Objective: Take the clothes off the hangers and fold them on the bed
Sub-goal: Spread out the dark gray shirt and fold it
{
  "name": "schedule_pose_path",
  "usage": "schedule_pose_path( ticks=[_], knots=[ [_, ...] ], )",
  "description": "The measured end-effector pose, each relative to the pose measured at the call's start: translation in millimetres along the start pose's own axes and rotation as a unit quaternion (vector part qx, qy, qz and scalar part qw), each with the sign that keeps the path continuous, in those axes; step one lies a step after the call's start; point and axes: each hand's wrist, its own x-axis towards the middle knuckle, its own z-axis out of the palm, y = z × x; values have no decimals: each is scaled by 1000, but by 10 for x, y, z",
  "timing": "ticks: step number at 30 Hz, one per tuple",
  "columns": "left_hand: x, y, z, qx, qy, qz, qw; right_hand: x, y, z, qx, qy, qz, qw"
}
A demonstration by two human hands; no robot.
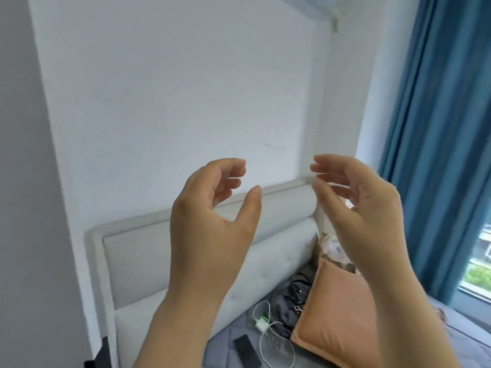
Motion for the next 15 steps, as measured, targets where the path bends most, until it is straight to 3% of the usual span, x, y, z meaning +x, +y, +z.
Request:
schedule_pose_path(
  ticks=[8,15],
  knots=[
    [-246,-280,539,-114,-134,-53,983,-634,103,-611,-192,52,100,975],
    [-954,-353,946,-145,-310,-124,932,-1481,1,-1137,-302,76,237,920]
  ],
)
